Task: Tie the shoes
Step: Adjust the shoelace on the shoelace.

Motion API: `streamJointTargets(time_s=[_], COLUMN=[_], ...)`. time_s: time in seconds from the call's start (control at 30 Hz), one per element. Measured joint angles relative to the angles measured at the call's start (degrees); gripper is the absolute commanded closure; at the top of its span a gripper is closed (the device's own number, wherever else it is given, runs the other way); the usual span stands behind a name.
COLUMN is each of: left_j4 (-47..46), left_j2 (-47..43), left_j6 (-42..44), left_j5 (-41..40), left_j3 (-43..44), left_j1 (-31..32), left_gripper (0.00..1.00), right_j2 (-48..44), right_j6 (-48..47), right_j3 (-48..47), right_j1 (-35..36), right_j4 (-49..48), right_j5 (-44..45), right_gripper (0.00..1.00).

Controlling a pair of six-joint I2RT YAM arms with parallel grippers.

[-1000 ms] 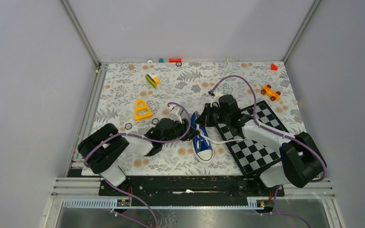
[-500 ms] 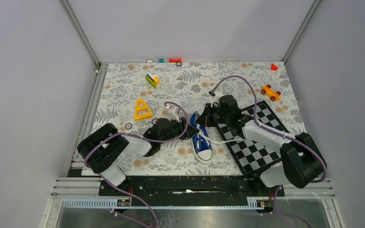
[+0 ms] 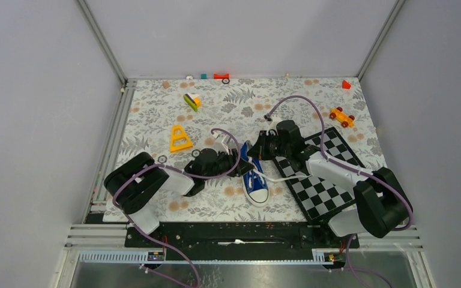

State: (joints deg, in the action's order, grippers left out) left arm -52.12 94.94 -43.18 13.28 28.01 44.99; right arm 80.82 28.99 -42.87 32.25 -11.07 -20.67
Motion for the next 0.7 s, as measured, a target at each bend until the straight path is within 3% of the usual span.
streamJointTargets(time_s=[0.43,0.7], left_j4=[-5.97,-7.74], left_j2=[2.56,2.93], left_j6=[-2.99,-3.91], left_j5=[1.03,1.09], left_j3=[0.04,0.02], left_j1=[-0.11,-0.11], left_gripper=[0.7,0.87], right_j2=[0.0,0.0], right_j6=[0.04,0.07], right_j3=[0.0,0.0], right_j1=[0.0,0.0], right_j4=[0.0,0.0], right_j5=[0.0,-0.02], right_gripper=[1.0,1.0])
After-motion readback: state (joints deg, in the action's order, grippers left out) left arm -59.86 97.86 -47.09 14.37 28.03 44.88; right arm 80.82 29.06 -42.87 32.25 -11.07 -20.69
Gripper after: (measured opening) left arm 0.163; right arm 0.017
